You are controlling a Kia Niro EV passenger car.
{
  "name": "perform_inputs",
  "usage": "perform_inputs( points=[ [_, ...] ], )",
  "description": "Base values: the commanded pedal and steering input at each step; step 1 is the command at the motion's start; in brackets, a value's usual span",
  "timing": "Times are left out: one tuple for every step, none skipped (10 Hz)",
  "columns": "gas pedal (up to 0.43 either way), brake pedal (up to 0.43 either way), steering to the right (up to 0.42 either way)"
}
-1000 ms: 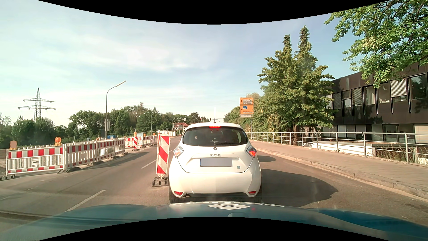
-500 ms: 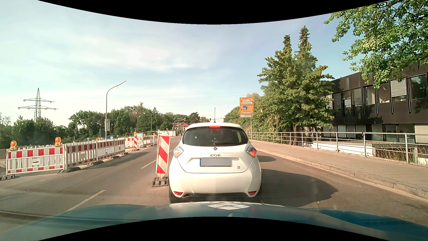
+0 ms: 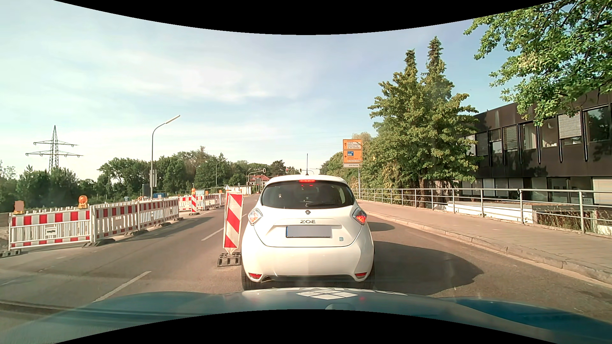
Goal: Follow the waypoints while adhering to traffic rules and regulations
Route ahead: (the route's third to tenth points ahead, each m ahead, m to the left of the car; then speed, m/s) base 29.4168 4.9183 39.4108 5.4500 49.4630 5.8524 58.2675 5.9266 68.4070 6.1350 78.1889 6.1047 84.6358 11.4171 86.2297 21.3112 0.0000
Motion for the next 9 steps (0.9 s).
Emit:
perform_inputs(
  points=[
    [0.000, 0.280, -0.016],
    [0.000, 0.280, -0.017],
    [0.000, 0.280, -0.017],
    [0.000, 0.280, -0.016],
    [0.000, 0.287, -0.017],
    [0.000, 0.287, -0.017],
    [0.000, 0.287, -0.016],
    [0.000, 0.287, -0.016],
    [0.000, 0.287, -0.016]
  ],
)
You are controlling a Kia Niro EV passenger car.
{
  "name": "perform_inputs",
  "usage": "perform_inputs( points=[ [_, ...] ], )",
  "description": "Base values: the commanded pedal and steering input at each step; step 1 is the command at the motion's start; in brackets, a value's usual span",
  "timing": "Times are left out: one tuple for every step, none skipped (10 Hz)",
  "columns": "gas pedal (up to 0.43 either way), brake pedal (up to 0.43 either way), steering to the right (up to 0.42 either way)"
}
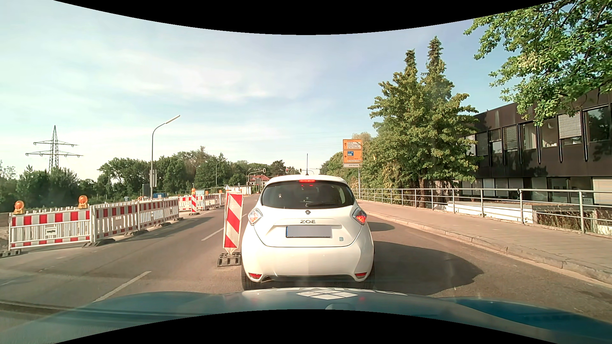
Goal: Follow the waypoints while adhering to traffic rules and regulations
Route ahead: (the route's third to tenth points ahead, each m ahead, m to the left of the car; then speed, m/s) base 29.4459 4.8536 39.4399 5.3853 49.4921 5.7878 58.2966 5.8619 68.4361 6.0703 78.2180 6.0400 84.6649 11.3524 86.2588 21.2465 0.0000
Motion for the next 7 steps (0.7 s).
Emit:
perform_inputs(
  points=[
    [0.000, 0.287, -0.017],
    [0.000, 0.287, -0.017],
    [0.000, 0.287, -0.017],
    [0.000, 0.287, -0.016],
    [0.000, 0.293, -0.017],
    [0.000, 0.293, -0.016],
    [0.000, 0.293, -0.017]
  ],
)
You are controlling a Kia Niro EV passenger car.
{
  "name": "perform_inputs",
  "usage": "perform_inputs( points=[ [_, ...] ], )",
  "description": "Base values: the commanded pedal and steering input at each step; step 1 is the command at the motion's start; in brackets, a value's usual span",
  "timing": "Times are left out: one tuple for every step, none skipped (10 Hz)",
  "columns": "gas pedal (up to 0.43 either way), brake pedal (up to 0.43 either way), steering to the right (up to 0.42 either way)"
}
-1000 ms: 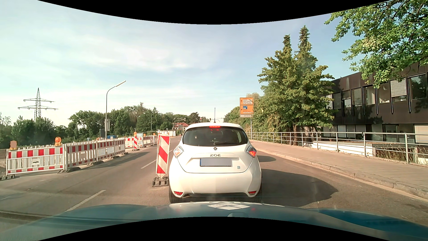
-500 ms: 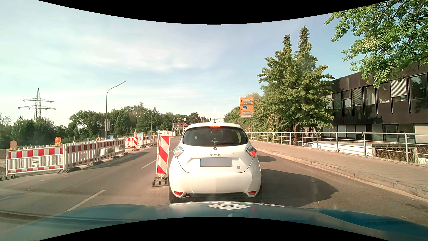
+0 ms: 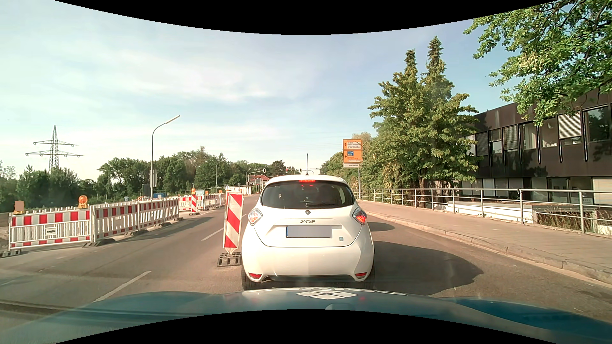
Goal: Follow the waypoints while adhering to traffic rules and regulations
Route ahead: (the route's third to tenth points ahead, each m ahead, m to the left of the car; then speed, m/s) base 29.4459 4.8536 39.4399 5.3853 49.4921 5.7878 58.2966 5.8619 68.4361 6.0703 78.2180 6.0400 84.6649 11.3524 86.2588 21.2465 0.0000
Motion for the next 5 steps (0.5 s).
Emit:
perform_inputs(
  points=[
    [0.000, 0.293, -0.017],
    [0.000, 0.293, -0.016],
    [0.000, 0.293, -0.017],
    [0.000, 0.287, -0.017],
    [0.000, 0.293, -0.017]
  ],
)
